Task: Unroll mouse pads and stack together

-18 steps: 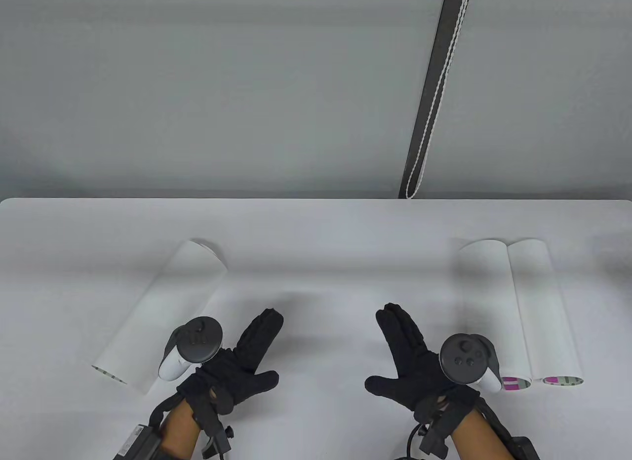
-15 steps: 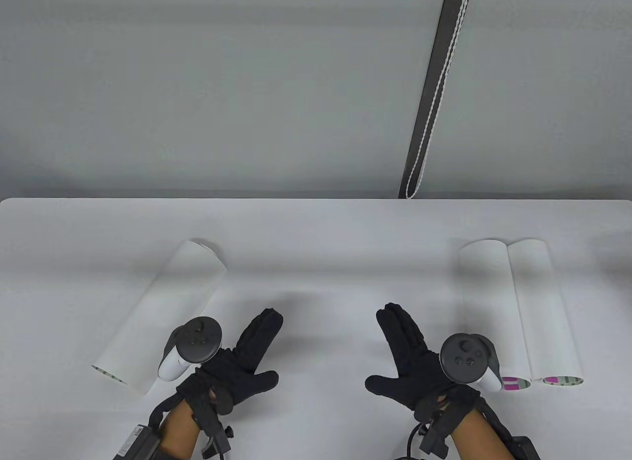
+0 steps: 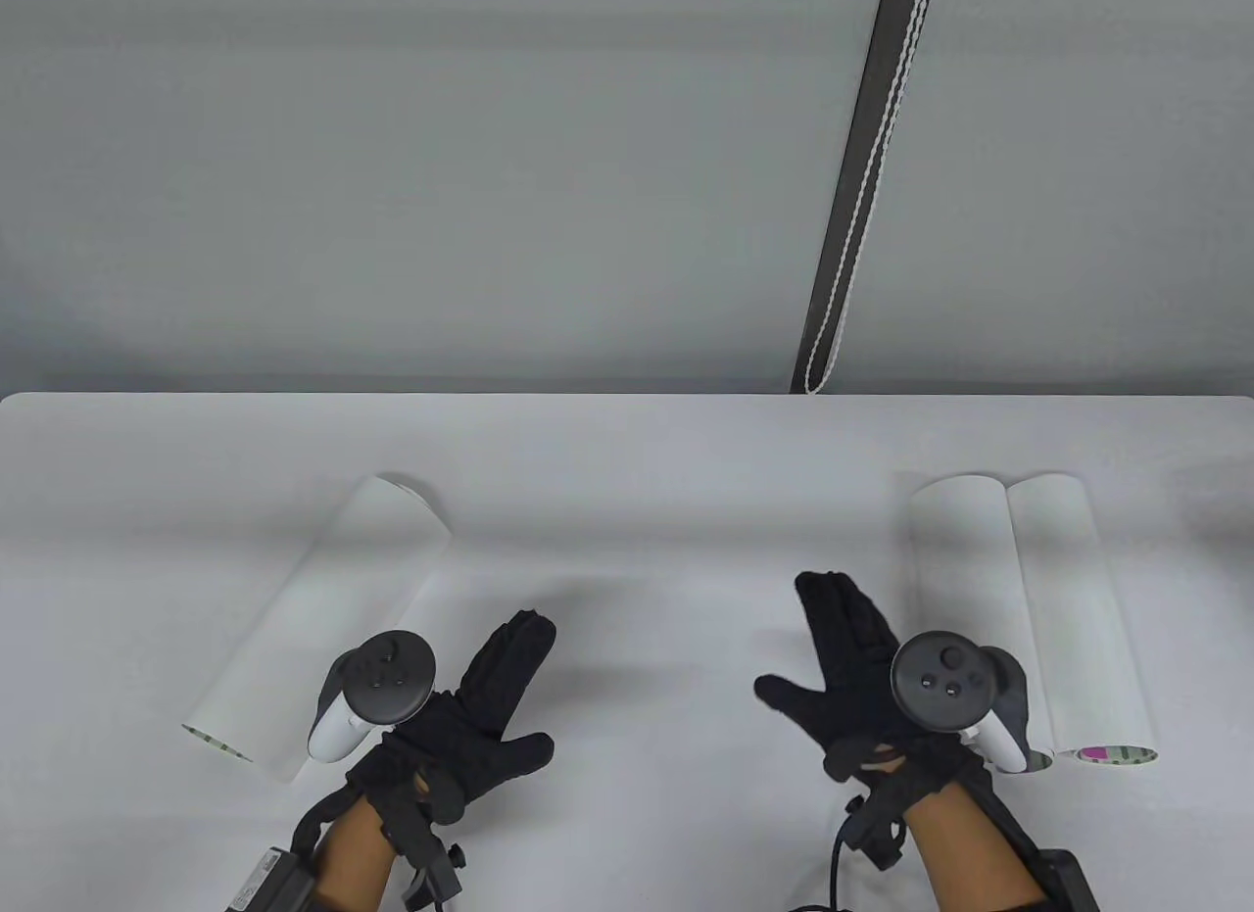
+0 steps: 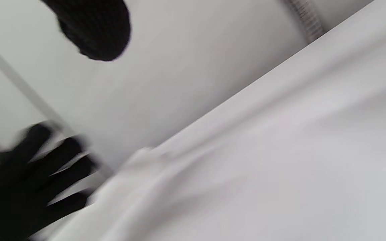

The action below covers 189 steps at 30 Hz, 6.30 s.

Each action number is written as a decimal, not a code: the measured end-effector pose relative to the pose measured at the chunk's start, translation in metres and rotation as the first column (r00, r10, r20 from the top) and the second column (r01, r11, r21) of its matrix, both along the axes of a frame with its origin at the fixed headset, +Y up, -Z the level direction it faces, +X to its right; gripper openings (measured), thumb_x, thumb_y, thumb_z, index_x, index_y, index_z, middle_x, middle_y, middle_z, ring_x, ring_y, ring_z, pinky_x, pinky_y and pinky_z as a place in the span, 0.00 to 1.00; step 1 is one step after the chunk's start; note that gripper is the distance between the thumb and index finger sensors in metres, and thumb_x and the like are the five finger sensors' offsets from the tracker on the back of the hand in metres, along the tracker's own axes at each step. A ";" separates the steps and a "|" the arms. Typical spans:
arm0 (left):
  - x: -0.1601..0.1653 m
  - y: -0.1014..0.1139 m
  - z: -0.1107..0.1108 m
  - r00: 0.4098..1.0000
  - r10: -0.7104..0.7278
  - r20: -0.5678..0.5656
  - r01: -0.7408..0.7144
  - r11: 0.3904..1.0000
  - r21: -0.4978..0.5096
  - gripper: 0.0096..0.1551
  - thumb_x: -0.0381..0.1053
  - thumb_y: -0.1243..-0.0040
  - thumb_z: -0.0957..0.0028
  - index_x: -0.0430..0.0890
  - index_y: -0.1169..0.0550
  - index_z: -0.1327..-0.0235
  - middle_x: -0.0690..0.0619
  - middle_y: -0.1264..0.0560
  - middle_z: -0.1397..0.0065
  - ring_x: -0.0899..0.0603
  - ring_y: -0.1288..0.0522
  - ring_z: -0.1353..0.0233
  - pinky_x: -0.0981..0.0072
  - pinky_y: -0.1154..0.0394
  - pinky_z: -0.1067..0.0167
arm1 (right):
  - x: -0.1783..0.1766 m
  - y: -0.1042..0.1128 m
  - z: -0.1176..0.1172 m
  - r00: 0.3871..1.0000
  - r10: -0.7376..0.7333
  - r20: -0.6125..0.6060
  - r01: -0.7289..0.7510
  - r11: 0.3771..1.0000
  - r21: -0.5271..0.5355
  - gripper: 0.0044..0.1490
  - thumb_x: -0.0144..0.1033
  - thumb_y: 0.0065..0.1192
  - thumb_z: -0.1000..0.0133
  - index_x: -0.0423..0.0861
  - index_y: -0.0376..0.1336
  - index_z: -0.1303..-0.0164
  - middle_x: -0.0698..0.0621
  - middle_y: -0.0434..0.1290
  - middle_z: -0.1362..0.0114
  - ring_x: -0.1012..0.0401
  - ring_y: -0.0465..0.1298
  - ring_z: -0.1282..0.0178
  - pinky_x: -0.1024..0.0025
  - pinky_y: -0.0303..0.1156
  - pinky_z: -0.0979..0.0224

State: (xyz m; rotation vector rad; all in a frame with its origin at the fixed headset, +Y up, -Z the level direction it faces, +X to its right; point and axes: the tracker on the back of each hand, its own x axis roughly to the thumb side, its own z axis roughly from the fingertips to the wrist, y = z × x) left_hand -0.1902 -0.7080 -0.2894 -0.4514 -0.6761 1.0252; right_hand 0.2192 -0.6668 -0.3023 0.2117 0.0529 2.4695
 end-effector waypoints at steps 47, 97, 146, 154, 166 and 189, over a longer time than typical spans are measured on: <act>0.007 -0.003 -0.010 0.991 0.080 -0.105 -0.089 0.993 -0.080 0.61 0.79 0.48 0.57 0.57 0.61 0.22 0.43 0.64 0.16 0.28 0.63 0.18 0.21 0.57 0.33 | 0.024 0.004 -0.018 0.942 -0.274 0.192 0.285 0.958 -0.029 0.59 0.25 0.72 0.46 0.47 0.34 0.19 0.29 0.55 0.23 0.40 0.75 0.35 0.53 0.78 0.39; 0.047 -0.040 -0.036 0.870 0.404 -0.282 -0.492 0.733 -0.470 0.54 0.62 0.44 0.47 0.50 0.62 0.25 0.45 0.37 0.23 0.40 0.24 0.32 0.48 0.24 0.36 | -0.078 -0.063 -0.010 0.651 -0.746 -0.140 0.628 0.633 -0.453 0.38 0.26 0.56 0.39 0.38 0.46 0.20 0.34 0.71 0.33 0.47 0.83 0.45 0.58 0.82 0.47; 0.013 -0.063 -0.042 0.847 0.307 -0.434 -0.504 0.724 -0.471 0.60 0.64 0.42 0.48 0.48 0.67 0.27 0.43 0.44 0.22 0.39 0.25 0.31 0.50 0.24 0.36 | -0.058 -0.035 -0.006 0.748 -0.650 -0.132 0.596 0.747 -0.296 0.39 0.24 0.57 0.40 0.35 0.47 0.21 0.31 0.70 0.33 0.48 0.85 0.51 0.60 0.84 0.52; 0.007 -0.066 -0.041 0.849 0.328 -0.415 -0.513 0.704 -0.491 0.51 0.64 0.52 0.44 0.52 0.66 0.25 0.40 0.46 0.20 0.35 0.28 0.28 0.48 0.24 0.36 | -0.050 -0.029 -0.006 0.717 -0.685 -0.131 0.628 0.715 -0.307 0.39 0.24 0.56 0.40 0.35 0.46 0.20 0.31 0.69 0.32 0.48 0.85 0.51 0.61 0.84 0.52; 0.017 -0.067 -0.038 0.886 0.258 -0.385 -0.439 0.732 -0.521 0.68 0.69 0.41 0.49 0.46 0.74 0.31 0.40 0.52 0.21 0.37 0.30 0.28 0.48 0.27 0.34 | -0.057 -0.018 -0.002 0.732 -0.660 -0.167 0.605 0.743 -0.287 0.39 0.24 0.56 0.40 0.35 0.46 0.20 0.31 0.69 0.32 0.48 0.85 0.51 0.61 0.84 0.52; 0.001 -0.076 -0.039 0.864 0.228 -0.449 -0.465 0.702 -0.539 0.67 0.73 0.45 0.50 0.47 0.73 0.30 0.40 0.51 0.21 0.35 0.33 0.26 0.45 0.29 0.33 | -0.036 -0.007 -0.006 0.690 -0.703 -0.170 0.653 0.707 -0.271 0.39 0.24 0.55 0.40 0.35 0.46 0.20 0.31 0.69 0.32 0.48 0.85 0.51 0.61 0.84 0.52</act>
